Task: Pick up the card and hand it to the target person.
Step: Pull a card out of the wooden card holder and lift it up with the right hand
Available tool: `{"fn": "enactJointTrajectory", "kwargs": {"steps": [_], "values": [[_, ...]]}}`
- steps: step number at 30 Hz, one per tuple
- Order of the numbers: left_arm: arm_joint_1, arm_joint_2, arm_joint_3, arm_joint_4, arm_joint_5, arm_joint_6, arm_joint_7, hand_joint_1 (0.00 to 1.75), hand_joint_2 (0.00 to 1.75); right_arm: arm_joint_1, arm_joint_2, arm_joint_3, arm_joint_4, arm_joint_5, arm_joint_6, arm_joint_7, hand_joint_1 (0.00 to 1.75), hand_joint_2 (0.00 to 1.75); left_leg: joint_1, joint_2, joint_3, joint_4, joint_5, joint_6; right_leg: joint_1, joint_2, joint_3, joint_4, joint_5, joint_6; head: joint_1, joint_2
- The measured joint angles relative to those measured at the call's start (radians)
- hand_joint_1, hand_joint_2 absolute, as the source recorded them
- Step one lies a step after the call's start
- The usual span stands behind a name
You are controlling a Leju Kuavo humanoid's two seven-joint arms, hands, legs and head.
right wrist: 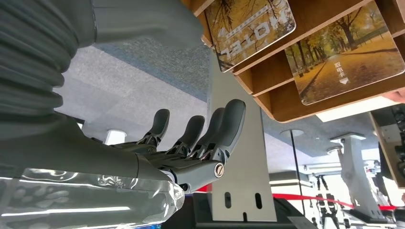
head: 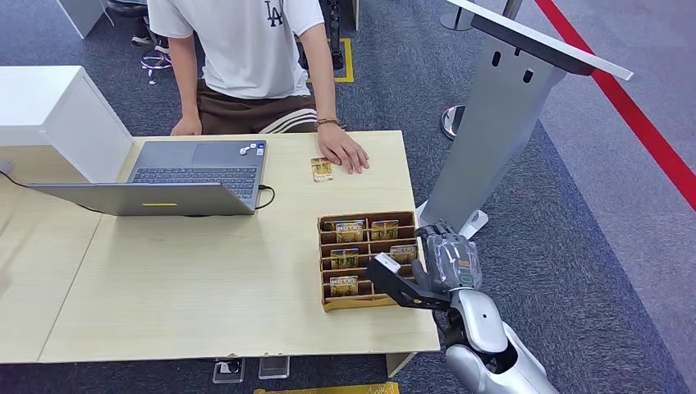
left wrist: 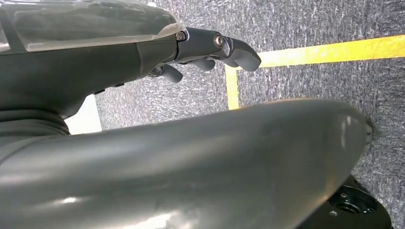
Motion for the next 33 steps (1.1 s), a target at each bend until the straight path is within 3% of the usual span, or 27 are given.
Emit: {"fn": "enactJointTrajectory", "kwargs": {"steps": [17,33], "values": [[0.000,-0.007,-0.008,0.000,0.003,-0.001,0.000,0.00,0.00,0.000,0.023,0.013,0.023,-0.038,0.008,-0.077,1.00,1.75,0.000,0.000,0.000,0.000,0.000,0.000,0.000,0.000,0.000,0.000,0.000,0.000,0.000,0.000],[0.000,-0.007,-0.018,0.000,0.021,0.001,0.000,0.00,0.00,-0.011,0.033,0.031,0.042,-0.056,0.013,-0.087,0.93,1.75,0.000,0.000,0.000,0.000,0.000,0.000,0.000,0.000,0.000,0.000,0.000,0.000,0.000,0.000]]}}
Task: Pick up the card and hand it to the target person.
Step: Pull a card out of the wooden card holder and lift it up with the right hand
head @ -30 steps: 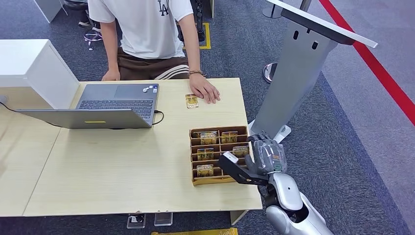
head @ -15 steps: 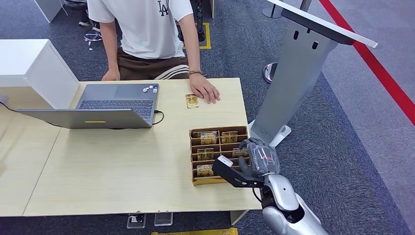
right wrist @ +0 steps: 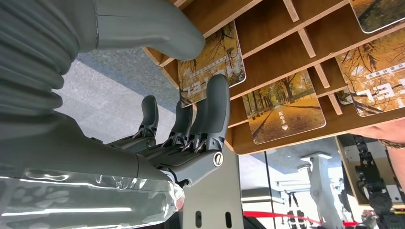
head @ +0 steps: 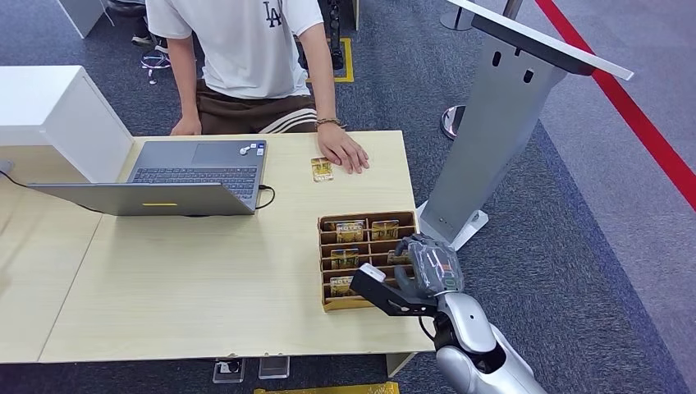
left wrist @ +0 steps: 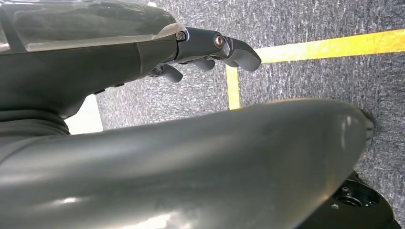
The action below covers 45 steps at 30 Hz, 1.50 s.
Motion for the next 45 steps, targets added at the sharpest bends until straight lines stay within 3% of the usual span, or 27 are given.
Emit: {"fn": "enactJointTrajectory", "kwargs": {"steps": [5,8,25,30,40,45], "values": [[0.000,0.000,-0.002,0.000,0.004,0.003,0.000,0.00,0.00,-0.003,0.000,0.002,0.003,-0.010,-0.007,0.000,0.58,1.75,0.000,0.000,0.000,0.000,0.000,0.000,0.000,0.000,0.000,0.000,0.000,0.000,0.000,0.000],[0.000,0.000,-0.004,0.000,0.004,0.005,0.000,0.00,0.00,-0.005,0.000,0.005,0.003,-0.014,-0.015,0.004,0.51,1.75,0.000,0.000,0.000,0.000,0.000,0.000,0.000,0.000,0.000,0.000,0.000,0.000,0.000,0.000],[0.000,0.000,-0.008,0.000,0.005,0.006,-0.001,0.00,0.00,0.004,-0.010,0.004,-0.025,-0.031,-0.039,0.010,0.69,1.75,0.000,0.000,0.000,0.000,0.000,0.000,0.000,0.000,0.000,0.000,0.000,0.000,0.000,0.000],[0.000,-0.001,-0.015,0.000,0.005,0.006,-0.001,0.00,0.00,0.005,-0.010,0.004,-0.023,-0.043,-0.037,-0.001,0.36,1.75,0.000,0.000,0.000,0.000,0.000,0.000,0.000,0.000,0.000,0.000,0.000,0.000,0.000,0.000],[0.000,-0.004,-0.026,0.000,0.005,0.006,0.000,0.00,0.00,0.005,-0.010,0.004,0.005,-0.070,-0.038,-0.018,0.35,1.75,0.000,0.000,0.000,0.000,0.000,0.000,0.000,0.000,0.000,0.000,0.000,0.000,0.000,0.000],[0.000,-0.004,-0.030,0.000,0.005,0.003,0.000,0.00,0.00,0.005,-0.010,0.004,0.015,-0.070,-0.038,-0.019,0.49,1.75,0.000,0.000,0.000,0.000,0.000,0.000,0.000,0.000,0.000,0.000,0.000,0.000,0.000,0.000]]}}
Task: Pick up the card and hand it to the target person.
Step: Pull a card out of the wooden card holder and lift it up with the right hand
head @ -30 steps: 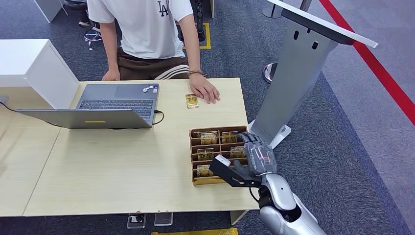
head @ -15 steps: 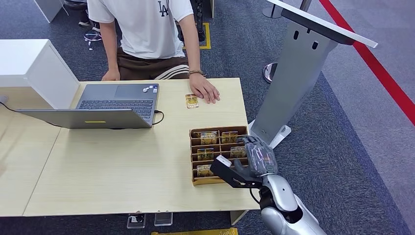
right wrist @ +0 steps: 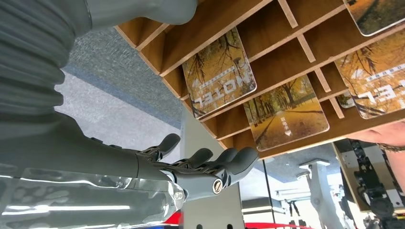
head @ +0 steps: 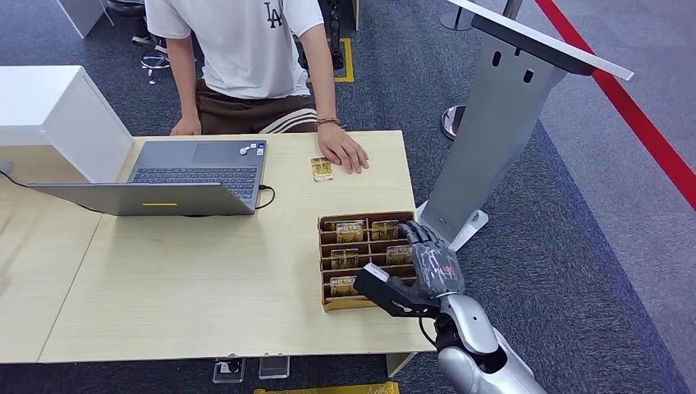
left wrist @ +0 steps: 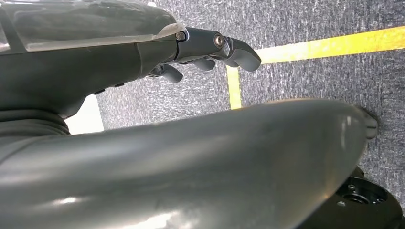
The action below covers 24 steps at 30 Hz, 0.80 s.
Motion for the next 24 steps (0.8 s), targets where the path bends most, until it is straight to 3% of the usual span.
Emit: {"fn": "enactJointTrajectory", "kwargs": {"steps": [4,6,13,24], "values": [[0.000,0.000,0.000,0.000,0.005,-0.003,0.000,0.00,0.00,-0.001,0.001,0.001,0.013,-0.017,-0.002,-0.010,0.90,1.75,0.000,0.000,0.000,0.000,0.000,0.000,0.000,0.000,0.000,0.000,0.000,0.000,0.000,0.000],[0.000,0.000,-0.001,0.000,0.009,-0.004,0.000,0.00,0.00,-0.005,0.001,0.002,0.022,-0.022,-0.006,-0.016,0.98,1.75,0.000,0.000,0.000,0.000,0.000,0.000,0.000,0.000,0.000,0.000,0.000,0.000,0.000,0.000],[0.000,0.000,-0.001,0.000,0.016,-0.003,0.000,0.00,0.00,-0.026,0.004,0.004,0.045,-0.035,-0.012,-0.023,1.11,1.75,0.000,0.000,0.000,0.000,0.000,0.000,0.000,0.000,0.000,0.000,0.000,0.000,0.000,0.000],[-0.001,0.000,-0.001,0.000,0.019,0.003,0.000,0.00,0.00,-0.035,0.005,0.012,0.061,-0.051,-0.015,-0.025,0.99,1.75,0.000,0.000,0.000,0.000,0.000,0.000,0.000,0.000,0.000,0.000,0.000,0.000,0.000,0.000]]}}
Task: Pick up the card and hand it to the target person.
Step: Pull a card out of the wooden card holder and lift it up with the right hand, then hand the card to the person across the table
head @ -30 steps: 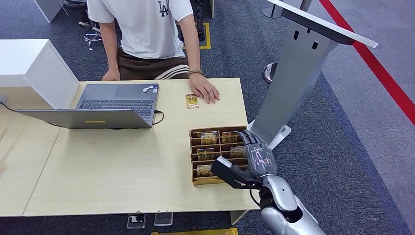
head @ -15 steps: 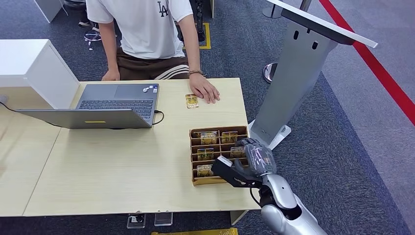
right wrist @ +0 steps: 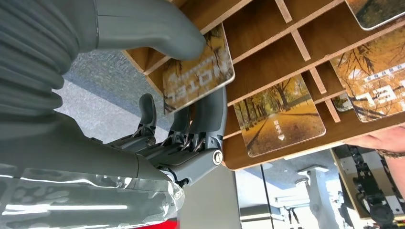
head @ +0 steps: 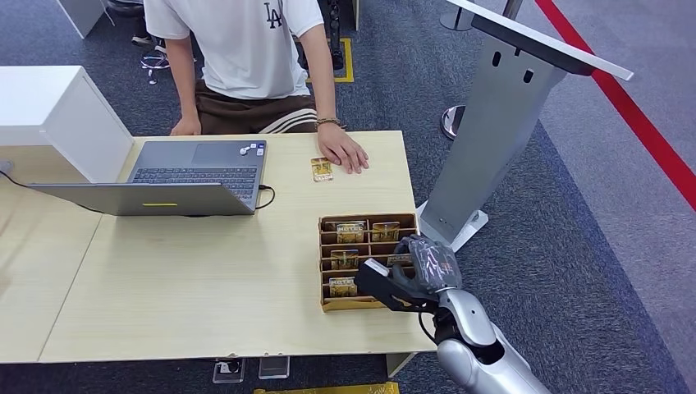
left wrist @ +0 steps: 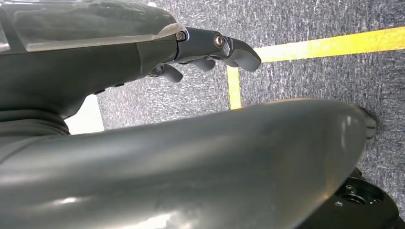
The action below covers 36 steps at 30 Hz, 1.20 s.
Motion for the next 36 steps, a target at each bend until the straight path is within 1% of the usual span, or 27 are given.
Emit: {"fn": "enactJointTrajectory", "kwargs": {"steps": [2,4,5,7,8,9,11,15,18,22,36], "values": [[0.000,0.000,0.000,0.000,0.000,0.000,0.000,0.00,0.00,0.000,0.000,0.001,0.002,-0.001,-0.001,0.000,1.01,1.75,0.000,0.000,0.000,0.000,0.000,0.000,0.000,0.000,0.000,0.000,0.000,0.000,0.000,0.000],[0.000,0.000,0.000,0.000,0.001,0.000,0.000,0.00,0.00,0.000,0.000,0.002,0.003,-0.002,-0.003,0.000,1.08,1.75,0.000,0.000,0.000,0.000,0.000,0.000,0.000,0.000,0.000,0.000,0.000,0.000,0.000,0.000],[0.000,0.000,0.000,0.000,0.001,0.000,0.000,0.00,0.00,0.000,0.000,0.002,0.003,-0.003,-0.004,0.000,1.17,1.75,0.000,0.000,0.000,0.000,0.000,0.000,0.000,0.000,0.000,0.000,0.000,0.000,0.000,0.000],[0.000,0.000,0.000,0.000,0.001,0.000,0.000,0.00,0.00,0.000,0.000,0.003,0.004,-0.005,-0.006,0.000,1.42,1.75,0.000,0.000,0.000,0.000,0.000,0.000,0.000,0.000,0.000,0.000,0.000,0.000,0.000,0.000],[0.000,0.000,0.000,0.000,0.001,0.001,0.000,0.00,0.00,0.000,0.000,0.003,0.005,-0.007,-0.007,-0.001,1.52,1.75,0.000,0.000,0.000,0.000,0.000,0.000,0.000,0.000,0.000,0.000,0.000,0.000,0.000,0.000],[0.000,0.000,0.000,0.000,0.000,0.001,0.000,0.00,0.00,0.000,0.000,0.003,0.005,-0.009,-0.009,-0.001,1.57,1.75,0.000,0.000,0.000,0.000,0.000,0.000,0.000,0.000,0.000,0.000,0.000,0.000,0.000,0.000],[0.000,0.000,-0.001,0.000,-0.001,-0.010,-0.001,0.00,0.00,-0.001,0.001,0.003,0.005,-0.012,-0.013,-0.005,1.60,1.75,0.000,0.000,0.000,0.000,0.000,0.000,0.000,0.000,0.000,0.000,0.000,0.000,0.000,0.000],[0.000,0.002,-0.002,0.000,0.010,-0.068,-0.013,0.00,0.00,-0.002,0.001,0.004,0.005,-0.016,-0.018,-0.017,1.75,1.75,0.000,0.000,0.000,0.000,0.000,0.000,0.000,0.000,0.000,0.000,0.000,0.000,0.000,0.000],[-0.001,0.004,-0.002,0.000,0.016,-0.077,-0.021,0.00,0.00,-0.002,0.002,0.004,0.005,-0.015,-0.019,-0.017,1.75,1.75,0.000,0.000,0.000,0.000,0.000,0.000,0.000,0.000,0.000,0.000,0.000,0.000,0.000,0.000],[-0.001,0.006,-0.002,0.000,0.021,-0.078,-0.024,0.00,1.75,-0.002,0.002,0.004,0.005,-0.015,-0.021,-0.018,1.75,1.75,0.000,0.000,0.000,0.000,0.000,0.000,0.000,0.000,0.000,0.000,0.000,0.000,0.000,0.000],[-0.001,0.012,-0.003,0.000,0.027,-0.053,-0.030,0.00,1.75,-0.002,0.005,0.004,0.004,-0.017,-0.036,-0.040,1.75,1.75,0.000,0.000,0.000,0.000,0.000,0.000,0.000,0.000,0.000,0.000,0.000,0.000,0.000,0.000]]}}
